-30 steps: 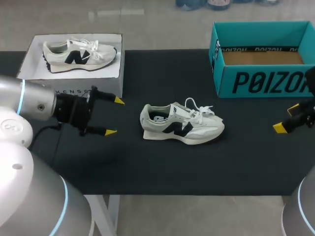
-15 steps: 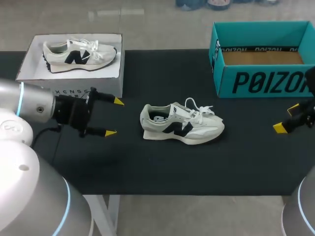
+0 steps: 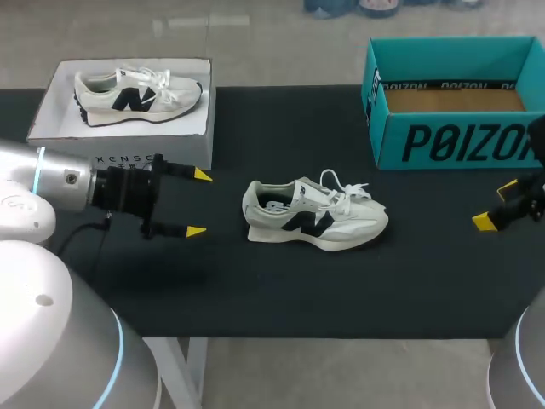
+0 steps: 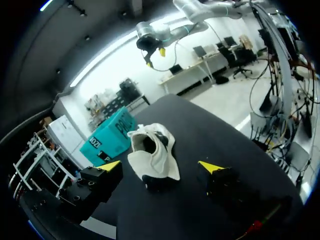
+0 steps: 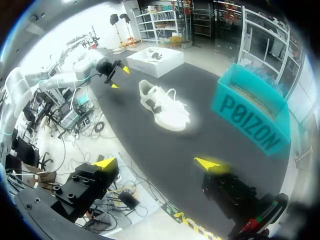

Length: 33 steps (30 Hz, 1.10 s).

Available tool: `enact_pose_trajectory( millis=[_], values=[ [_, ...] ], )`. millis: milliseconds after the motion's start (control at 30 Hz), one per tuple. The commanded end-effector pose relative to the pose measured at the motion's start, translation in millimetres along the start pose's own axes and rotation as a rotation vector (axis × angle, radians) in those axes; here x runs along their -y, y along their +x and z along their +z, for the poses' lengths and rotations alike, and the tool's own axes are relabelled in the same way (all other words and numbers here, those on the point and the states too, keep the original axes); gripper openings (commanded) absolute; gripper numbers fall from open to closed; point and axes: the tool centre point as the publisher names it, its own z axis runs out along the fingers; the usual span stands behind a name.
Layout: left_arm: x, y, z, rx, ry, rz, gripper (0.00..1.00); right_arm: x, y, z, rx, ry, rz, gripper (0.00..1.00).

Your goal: Take the shoe out of the shoebox, open the shoe tongue, remove and reinsert the insole, then place the shoe into the shoebox

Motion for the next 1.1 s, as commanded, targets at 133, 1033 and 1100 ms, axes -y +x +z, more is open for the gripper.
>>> enact_pose_trajectory(
  millis=[133,1033,1100],
  values=[
    [-25.3,-9.0,18.8,-0.076,0.054,-0.045,1.0,3.9,3.4,-0.8,0.007,-0.005,0.001,1.0],
    [-66.8,10.6,38.8,-0.054,0.093,-0.197,1.0,3.9,3.4,-0.8,0.007,-0.005,0.001,1.0],
    [-67.9,12.3,39.5,-0.053,0.094,-0.202,1.0,3.9,3.4,-0.8,0.007,-0.005,0.001,1.0]
  ],
)
